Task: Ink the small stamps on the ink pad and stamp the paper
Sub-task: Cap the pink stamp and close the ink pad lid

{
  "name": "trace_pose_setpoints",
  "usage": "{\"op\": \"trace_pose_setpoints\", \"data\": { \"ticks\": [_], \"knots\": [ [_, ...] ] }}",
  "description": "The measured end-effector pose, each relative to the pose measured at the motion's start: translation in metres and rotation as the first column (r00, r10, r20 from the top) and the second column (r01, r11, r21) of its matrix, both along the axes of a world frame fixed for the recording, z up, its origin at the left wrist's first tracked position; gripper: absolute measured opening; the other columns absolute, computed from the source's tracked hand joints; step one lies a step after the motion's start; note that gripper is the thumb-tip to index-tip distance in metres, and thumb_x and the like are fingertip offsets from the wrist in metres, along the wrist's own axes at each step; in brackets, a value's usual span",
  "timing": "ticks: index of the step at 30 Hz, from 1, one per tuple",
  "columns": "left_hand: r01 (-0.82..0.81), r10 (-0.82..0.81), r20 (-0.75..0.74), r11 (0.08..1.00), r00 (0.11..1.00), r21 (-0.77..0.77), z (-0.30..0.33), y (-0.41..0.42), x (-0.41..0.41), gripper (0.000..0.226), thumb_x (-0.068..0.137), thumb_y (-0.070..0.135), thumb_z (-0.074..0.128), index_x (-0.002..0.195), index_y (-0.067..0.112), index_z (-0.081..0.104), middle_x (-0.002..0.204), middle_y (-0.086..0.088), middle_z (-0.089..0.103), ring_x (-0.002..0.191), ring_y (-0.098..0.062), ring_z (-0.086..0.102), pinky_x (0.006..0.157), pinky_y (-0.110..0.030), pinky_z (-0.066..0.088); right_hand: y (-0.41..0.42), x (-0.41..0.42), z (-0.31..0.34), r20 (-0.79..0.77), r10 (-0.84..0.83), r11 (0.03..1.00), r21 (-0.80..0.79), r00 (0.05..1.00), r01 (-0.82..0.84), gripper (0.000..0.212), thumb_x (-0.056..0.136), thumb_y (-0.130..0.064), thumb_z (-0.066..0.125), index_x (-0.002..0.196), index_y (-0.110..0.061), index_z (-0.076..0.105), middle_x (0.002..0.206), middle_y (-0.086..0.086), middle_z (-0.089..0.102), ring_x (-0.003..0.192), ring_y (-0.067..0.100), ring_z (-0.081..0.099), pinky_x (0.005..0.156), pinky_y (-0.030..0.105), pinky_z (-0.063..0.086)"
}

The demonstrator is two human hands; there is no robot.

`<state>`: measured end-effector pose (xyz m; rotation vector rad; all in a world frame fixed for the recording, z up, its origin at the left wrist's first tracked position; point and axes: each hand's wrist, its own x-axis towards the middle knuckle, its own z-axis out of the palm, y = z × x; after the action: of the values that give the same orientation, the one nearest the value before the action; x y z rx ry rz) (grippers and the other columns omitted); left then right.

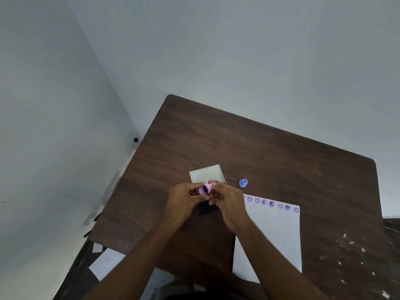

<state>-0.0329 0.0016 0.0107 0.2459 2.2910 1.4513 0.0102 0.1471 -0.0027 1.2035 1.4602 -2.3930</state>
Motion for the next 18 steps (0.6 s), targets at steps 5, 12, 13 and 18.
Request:
{"op": "trace_pose_setpoints", "data": {
  "ticks": [5,12,13,18],
  "knots": [
    [-0.046,0.045,0.027,0.999,0.999,0.018,0.0036,0.0022,-0.0006,0.042,0.068,0.016,0.085,0.108,0.016,0.073,0.085,0.007,0.075,0.077,-0.006,0.07,0.072,-0.011,0.052,-0.0009,0.0026,-0.0028,-0.058,0.039,0.982,0.184,0.998,-0.028,0.017,0.087,-0.015,0.067,0.098,-0.004,0.074,0.082,0.022,0.073,0.064,0.033,0.064,0.062,0.037,0.057],
    [-0.065,0.065,-0.028,0.998,0.997,0.004,0.0065,0.0046,-0.0024,0.03,0.068,0.026,0.084,0.097,0.025,0.076,0.072,0.005,0.071,0.066,-0.008,0.063,0.064,-0.021,0.053,-0.0025,0.0027,0.004,-0.076,0.078,0.959,0.28,0.994,-0.054,0.01,0.085,-0.023,0.07,0.083,-0.029,0.077,0.082,0.005,0.078,0.073,0.032,0.073,0.072,0.036,0.062],
    [-0.069,0.069,-0.035,0.998,0.997,0.002,0.0067,0.0048,-0.0031,0.028,0.068,0.027,0.084,0.095,0.029,0.076,0.073,0.005,0.07,0.066,-0.007,0.063,0.063,-0.022,0.053,-0.0024,0.003,0.0043,-0.074,0.084,0.959,0.278,0.994,-0.061,0.009,0.084,-0.024,0.07,0.083,-0.03,0.077,0.083,0.004,0.078,0.075,0.032,0.073,0.073,0.037,0.061],
    [-0.045,0.043,-0.095,0.999,0.995,-0.016,0.0078,0.0055,-0.0057,0.035,0.068,0.027,0.084,0.102,0.023,0.075,0.077,0.01,0.07,0.07,-0.002,0.062,0.062,-0.013,0.048,0.0026,0.0044,0.0009,-0.075,0.104,0.967,0.242,0.992,-0.084,0.019,0.082,-0.026,0.072,0.097,-0.017,0.076,0.088,0.01,0.077,0.082,0.036,0.073,0.083,0.046,0.058]
  ]
}}
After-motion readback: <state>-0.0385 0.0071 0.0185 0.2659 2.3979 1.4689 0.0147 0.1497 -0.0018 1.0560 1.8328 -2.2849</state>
